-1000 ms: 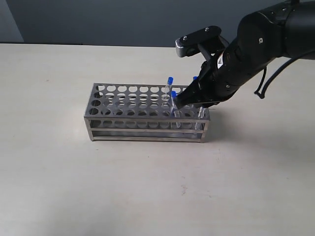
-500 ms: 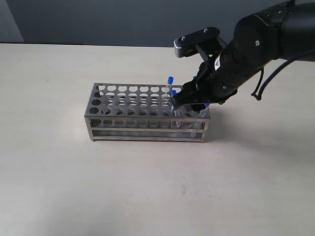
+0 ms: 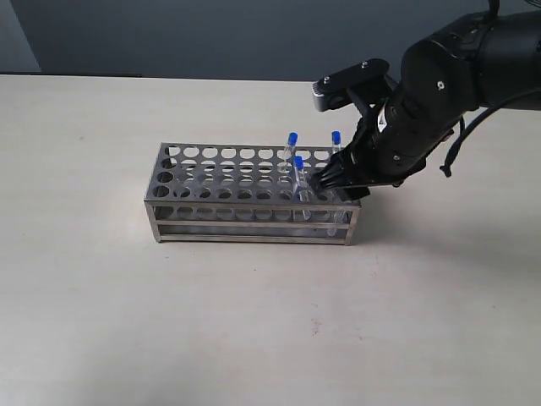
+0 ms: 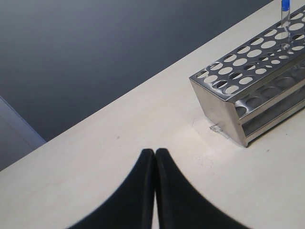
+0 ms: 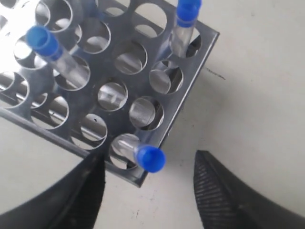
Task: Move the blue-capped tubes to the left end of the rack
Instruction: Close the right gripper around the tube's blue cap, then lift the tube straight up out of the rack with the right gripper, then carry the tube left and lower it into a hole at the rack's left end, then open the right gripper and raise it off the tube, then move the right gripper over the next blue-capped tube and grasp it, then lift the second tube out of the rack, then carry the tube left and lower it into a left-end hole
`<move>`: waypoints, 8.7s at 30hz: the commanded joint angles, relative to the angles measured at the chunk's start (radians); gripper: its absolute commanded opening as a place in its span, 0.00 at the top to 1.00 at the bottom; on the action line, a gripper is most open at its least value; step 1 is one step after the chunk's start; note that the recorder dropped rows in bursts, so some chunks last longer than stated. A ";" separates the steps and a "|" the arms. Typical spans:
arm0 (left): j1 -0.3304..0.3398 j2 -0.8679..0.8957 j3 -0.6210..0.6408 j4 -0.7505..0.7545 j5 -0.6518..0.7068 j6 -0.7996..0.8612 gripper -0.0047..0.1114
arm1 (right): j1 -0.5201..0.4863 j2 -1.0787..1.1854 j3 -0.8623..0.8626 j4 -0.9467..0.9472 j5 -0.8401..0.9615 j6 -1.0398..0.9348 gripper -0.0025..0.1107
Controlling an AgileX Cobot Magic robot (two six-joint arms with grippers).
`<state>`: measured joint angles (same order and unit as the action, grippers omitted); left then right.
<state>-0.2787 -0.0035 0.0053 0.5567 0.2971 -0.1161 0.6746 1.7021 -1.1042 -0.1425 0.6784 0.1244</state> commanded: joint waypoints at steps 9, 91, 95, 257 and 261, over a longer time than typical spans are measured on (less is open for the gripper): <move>-0.004 0.003 -0.005 -0.004 -0.004 -0.005 0.95 | -0.003 0.001 0.003 -0.007 -0.052 0.004 0.73; -0.004 0.003 -0.005 -0.002 -0.004 -0.005 0.95 | 0.165 0.447 -1.056 0.334 0.452 -0.520 0.99; -0.004 0.003 -0.005 -0.002 -0.004 -0.005 0.95 | 0.177 0.552 -1.220 0.329 0.525 -0.520 0.99; -0.004 0.003 -0.005 -0.002 -0.006 -0.005 0.95 | 0.235 0.360 -0.935 0.193 0.375 -0.404 0.99; -0.004 0.003 -0.005 -0.002 -0.006 -0.005 0.95 | 0.235 0.447 -1.045 0.264 0.418 -0.443 0.99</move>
<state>-0.2787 -0.0035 0.0053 0.5567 0.2971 -0.1161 0.9108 2.1008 -2.0842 0.0836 1.0648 -0.2863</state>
